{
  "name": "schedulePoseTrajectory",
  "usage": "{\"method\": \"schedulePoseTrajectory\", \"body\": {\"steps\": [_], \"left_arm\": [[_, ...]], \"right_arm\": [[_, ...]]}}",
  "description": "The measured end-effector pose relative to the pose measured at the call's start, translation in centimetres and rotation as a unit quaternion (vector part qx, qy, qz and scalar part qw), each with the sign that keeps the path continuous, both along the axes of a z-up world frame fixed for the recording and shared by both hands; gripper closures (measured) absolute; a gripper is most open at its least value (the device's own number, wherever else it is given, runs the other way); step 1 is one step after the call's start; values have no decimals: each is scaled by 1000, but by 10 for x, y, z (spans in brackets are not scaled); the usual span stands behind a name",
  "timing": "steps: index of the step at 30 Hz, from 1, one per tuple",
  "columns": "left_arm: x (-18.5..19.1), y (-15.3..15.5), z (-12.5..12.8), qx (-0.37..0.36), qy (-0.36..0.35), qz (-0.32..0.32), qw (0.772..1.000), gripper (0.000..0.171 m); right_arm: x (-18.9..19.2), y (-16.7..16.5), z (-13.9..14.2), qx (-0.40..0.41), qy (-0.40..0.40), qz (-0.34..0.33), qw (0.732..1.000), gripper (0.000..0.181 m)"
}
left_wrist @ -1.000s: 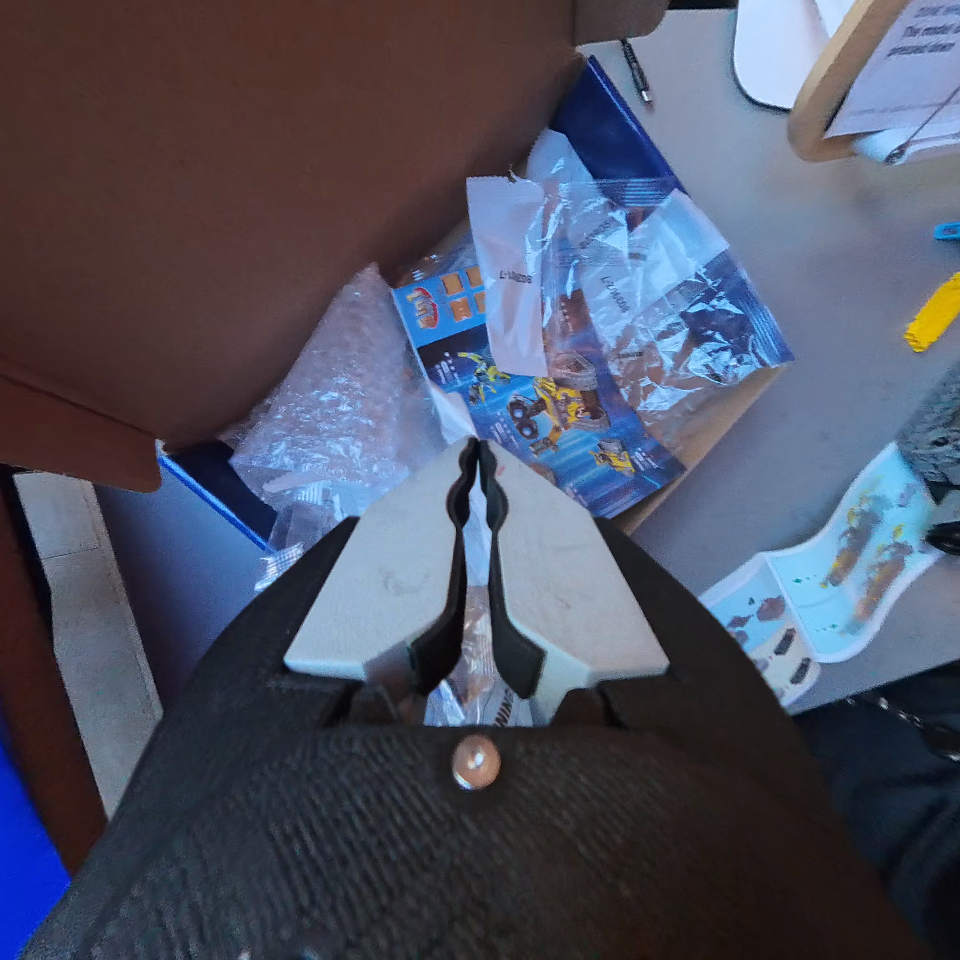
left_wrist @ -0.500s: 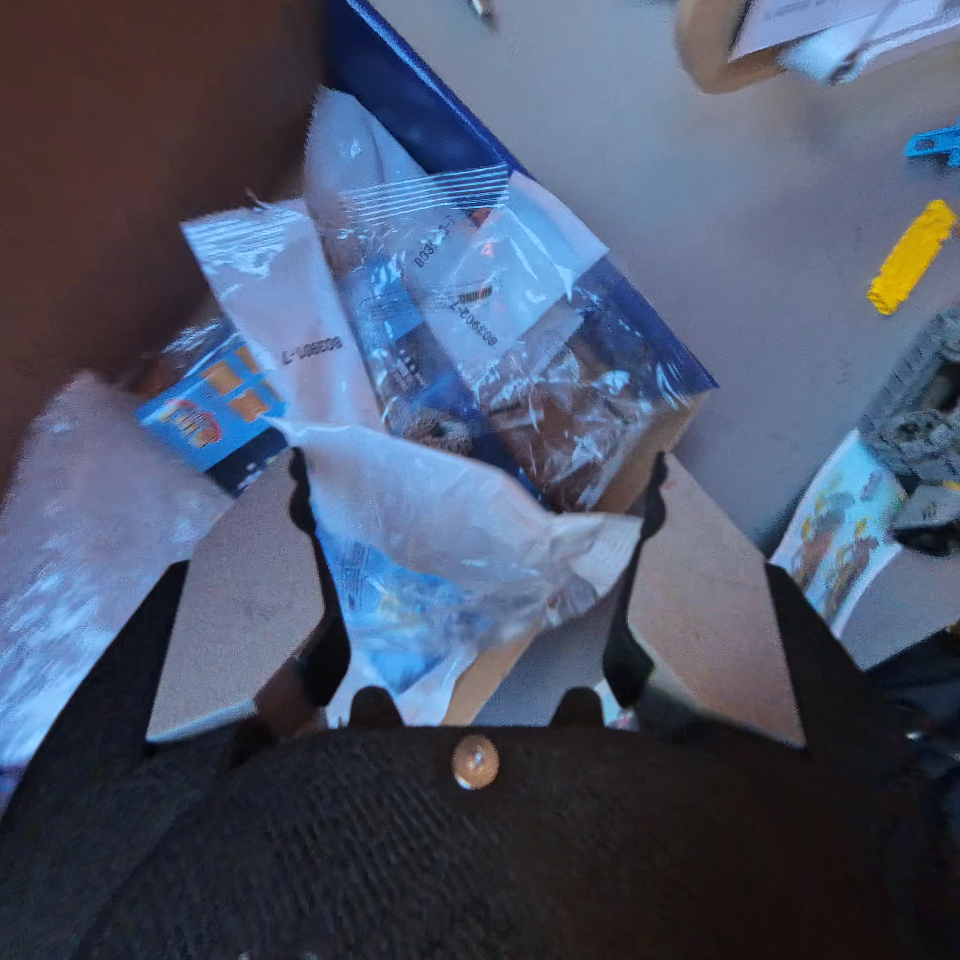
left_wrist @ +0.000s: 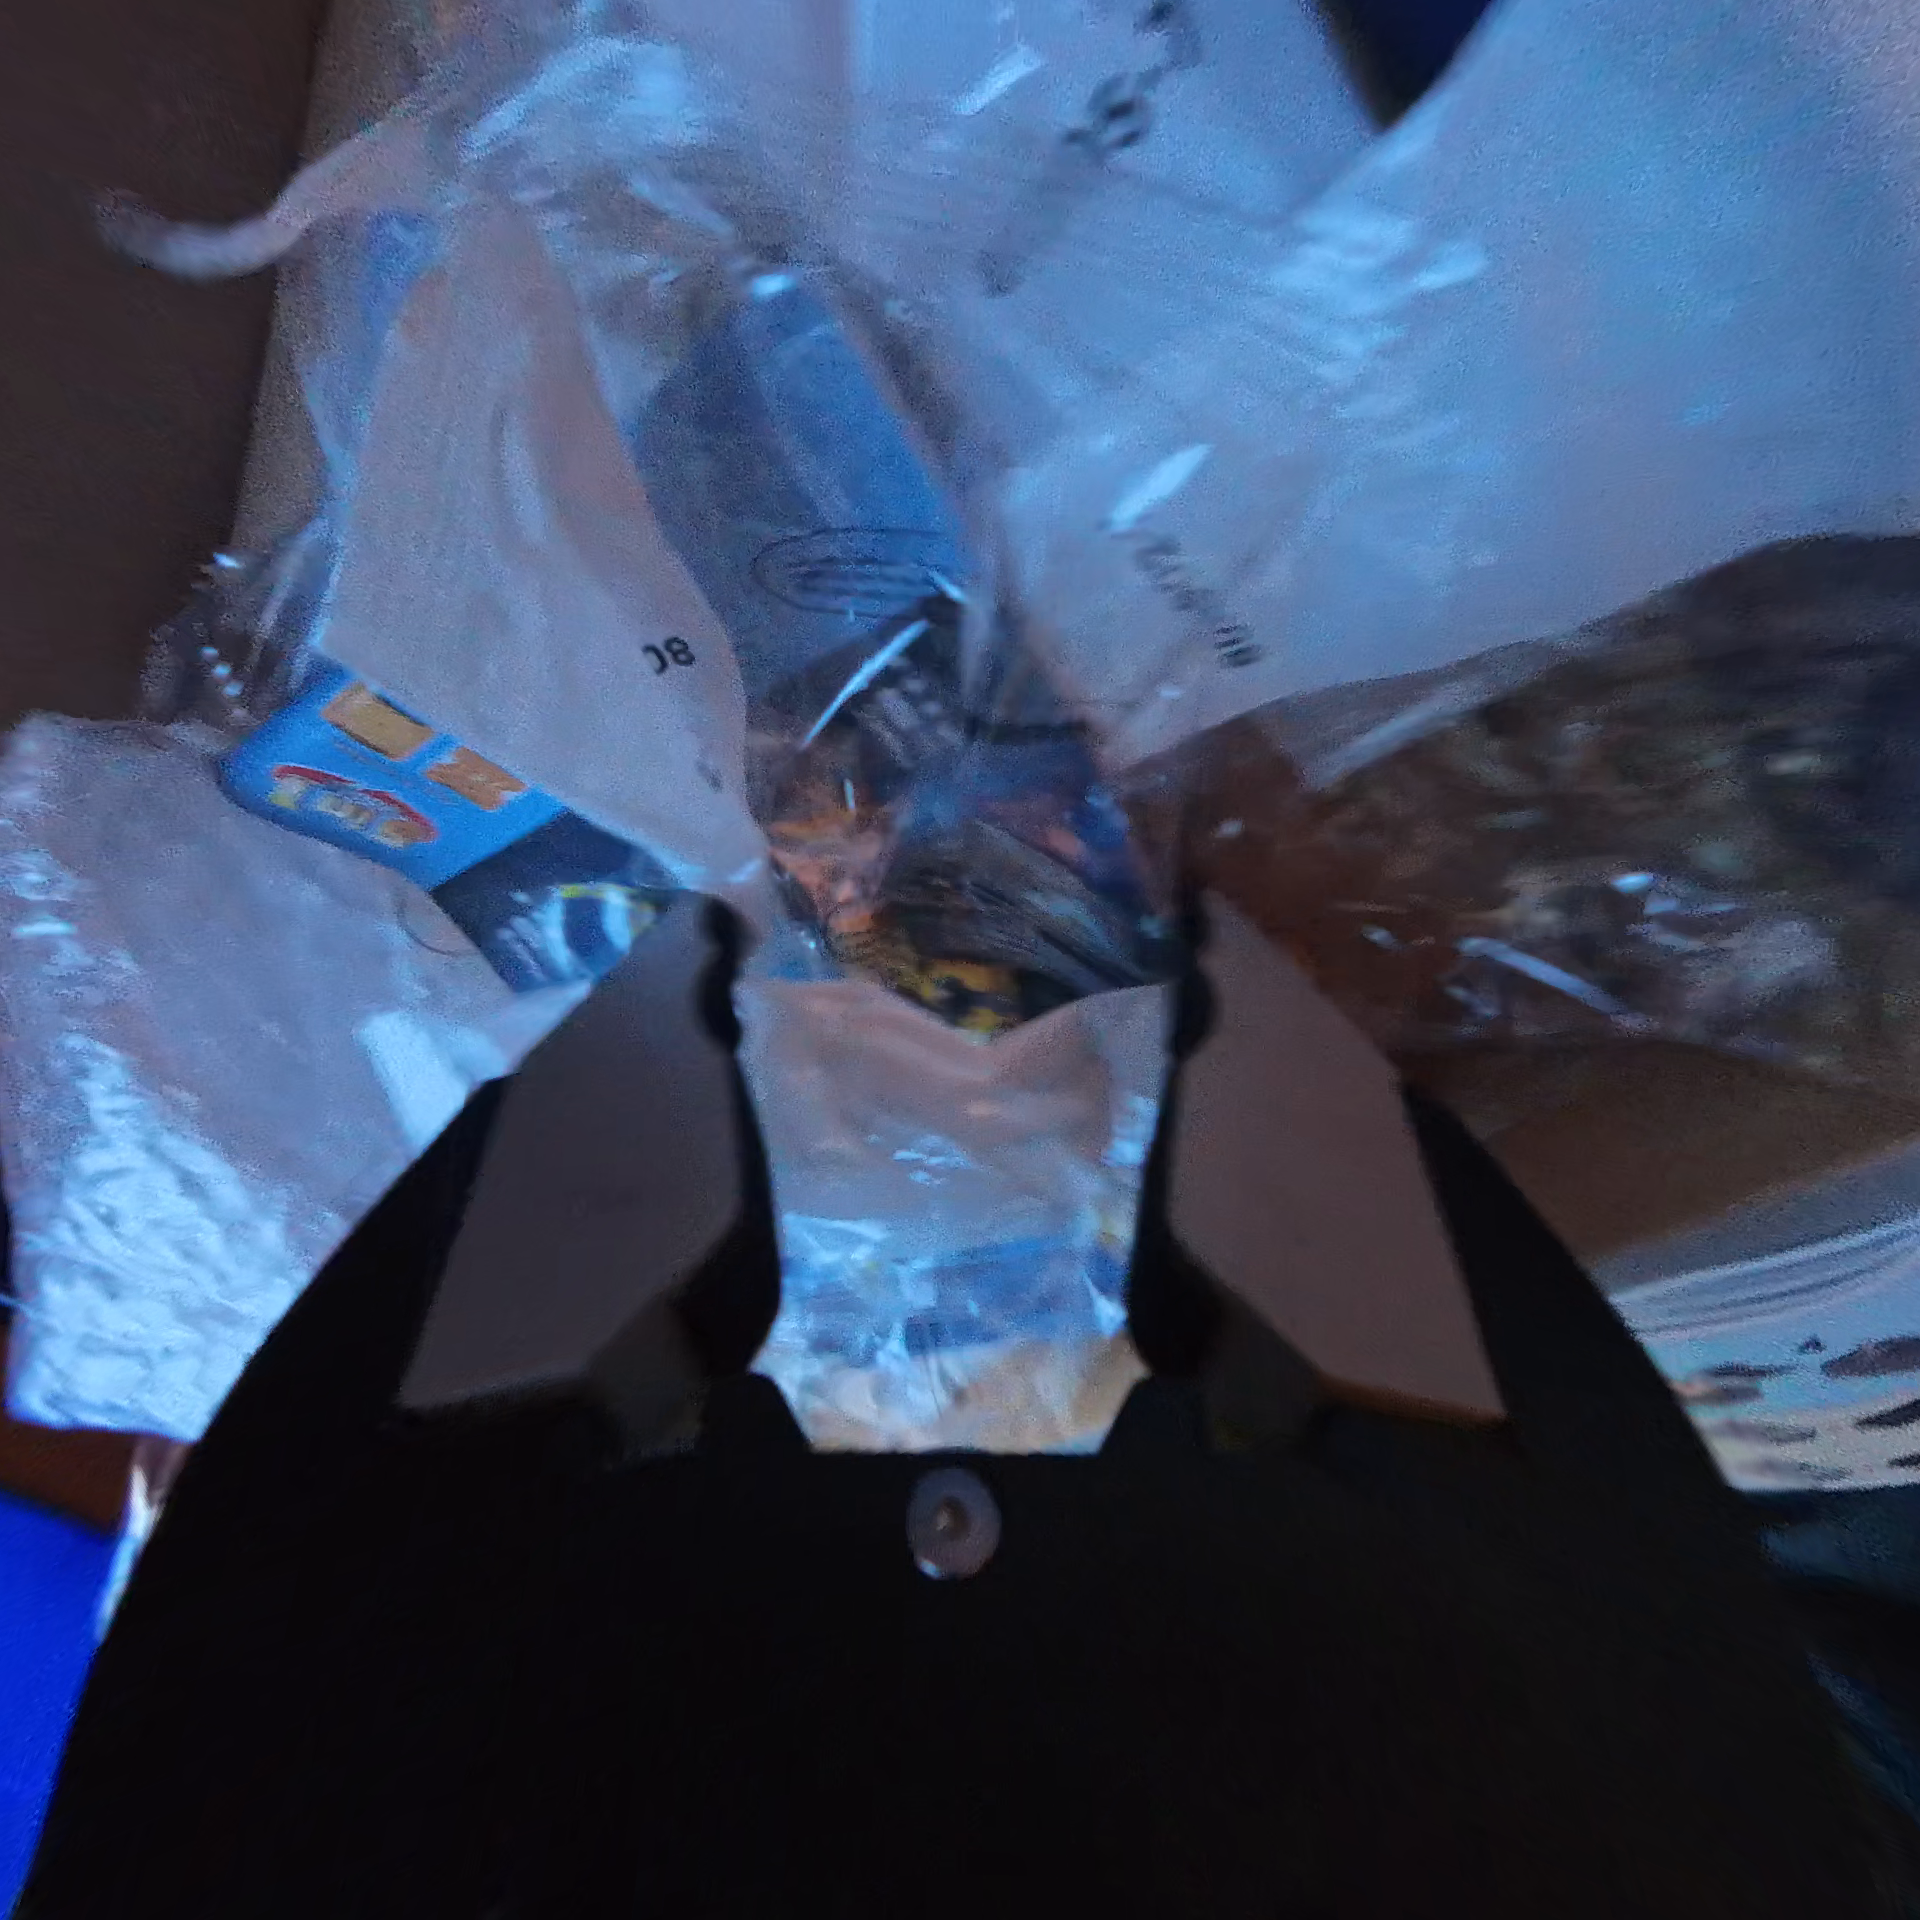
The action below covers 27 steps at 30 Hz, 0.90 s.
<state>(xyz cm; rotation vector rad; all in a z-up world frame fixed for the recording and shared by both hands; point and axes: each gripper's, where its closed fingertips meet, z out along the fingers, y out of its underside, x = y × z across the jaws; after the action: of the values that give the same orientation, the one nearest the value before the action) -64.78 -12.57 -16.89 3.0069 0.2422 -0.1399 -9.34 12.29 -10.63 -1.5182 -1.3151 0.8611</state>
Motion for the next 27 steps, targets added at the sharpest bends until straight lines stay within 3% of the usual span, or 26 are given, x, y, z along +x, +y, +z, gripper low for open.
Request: {"method": "schedulePoseTrajectory", "body": {"steps": [2,3,7,14,19,22,27], "left_arm": [[10,0,8,9,-13,-15,1000,155],[10,-1,11,12,-4,-21,1000,162],[8,-9,35,13,25,-39,999,169],[-37,-4,158,100,152,-50,982,170],[-59,-8,223,137,249,-78,956,170],[-56,-3,233,169,272,-109,941,171],[-31,5,187,174,229,-139,948,170]], "right_arm": [[-1,-3,-1,1,-4,7,1000,181],[-2,-5,-2,2,-7,10,1000,181],[-2,-9,-3,7,-10,19,1000,181],[-1,-9,-3,1,-7,19,1000,181],[-1,-7,-3,-4,-7,17,1000,181],[-1,-7,-3,-6,-8,15,1000,181],[-1,-6,-5,-6,-13,14,1000,181]]}}
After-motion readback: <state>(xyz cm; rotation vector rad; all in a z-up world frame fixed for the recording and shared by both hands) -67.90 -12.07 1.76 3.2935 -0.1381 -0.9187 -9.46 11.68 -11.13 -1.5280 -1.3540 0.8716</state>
